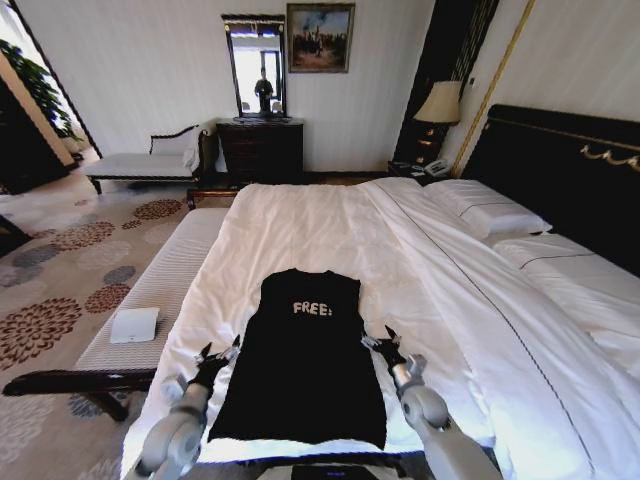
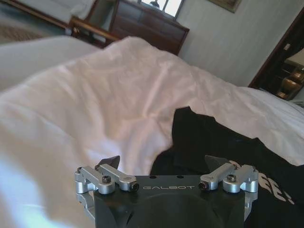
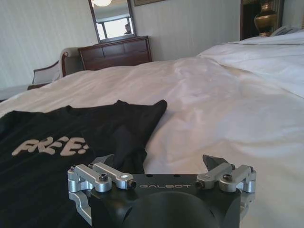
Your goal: Fold the clothes on the bed.
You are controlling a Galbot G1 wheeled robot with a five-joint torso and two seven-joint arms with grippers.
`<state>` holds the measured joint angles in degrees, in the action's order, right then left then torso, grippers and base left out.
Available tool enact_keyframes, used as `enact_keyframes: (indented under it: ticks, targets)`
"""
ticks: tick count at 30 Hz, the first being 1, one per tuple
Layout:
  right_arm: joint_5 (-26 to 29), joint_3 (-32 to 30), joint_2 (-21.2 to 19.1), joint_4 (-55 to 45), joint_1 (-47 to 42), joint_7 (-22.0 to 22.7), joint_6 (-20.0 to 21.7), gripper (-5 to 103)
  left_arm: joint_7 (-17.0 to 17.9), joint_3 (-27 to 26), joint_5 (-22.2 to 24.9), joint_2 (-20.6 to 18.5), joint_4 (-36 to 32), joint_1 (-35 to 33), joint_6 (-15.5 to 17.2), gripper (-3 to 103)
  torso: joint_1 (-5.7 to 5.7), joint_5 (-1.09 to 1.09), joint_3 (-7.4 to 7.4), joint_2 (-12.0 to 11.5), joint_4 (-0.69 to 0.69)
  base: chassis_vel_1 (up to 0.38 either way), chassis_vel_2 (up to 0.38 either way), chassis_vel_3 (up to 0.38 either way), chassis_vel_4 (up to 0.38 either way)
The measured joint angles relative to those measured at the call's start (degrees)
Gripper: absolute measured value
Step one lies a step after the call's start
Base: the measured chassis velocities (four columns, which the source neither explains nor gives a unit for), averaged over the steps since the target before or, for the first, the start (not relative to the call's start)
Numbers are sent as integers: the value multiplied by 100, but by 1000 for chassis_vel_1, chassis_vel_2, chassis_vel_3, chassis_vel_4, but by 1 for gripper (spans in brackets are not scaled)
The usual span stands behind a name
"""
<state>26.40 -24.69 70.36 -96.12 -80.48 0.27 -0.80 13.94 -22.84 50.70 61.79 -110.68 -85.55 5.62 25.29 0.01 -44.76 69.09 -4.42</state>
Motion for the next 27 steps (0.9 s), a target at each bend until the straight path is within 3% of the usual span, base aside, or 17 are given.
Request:
enact_keyframes:
  ticks: [5,7,9,16,27]
  targets:
    - [-20,-63,9,-91,-84,43,17,100,-24,293,158,16,214,302,31,100,0,-1,0,0,1,0,0,0,0]
    - [-20,-195,-27,-244,-196,78,59,100,-98,854,514,186,577,911,73,100,0,-1,0,0,1,0,0,0,0]
    - [-14,-234,-30,-287,-227,87,76,100,-94,1018,703,259,766,1190,118,100,0,-2,0,0,-2,0,0,0,0]
    - [-14,-309,-20,-323,-300,97,88,100,-83,1206,843,370,1237,1706,122,102,0,0,0,0,-1,0,0,0,0]
    - [52,-300,-27,-292,-210,106,89,100,-70,1495,1054,621,1510,1978,140,96,0,-1,0,0,1,0,0,0,0]
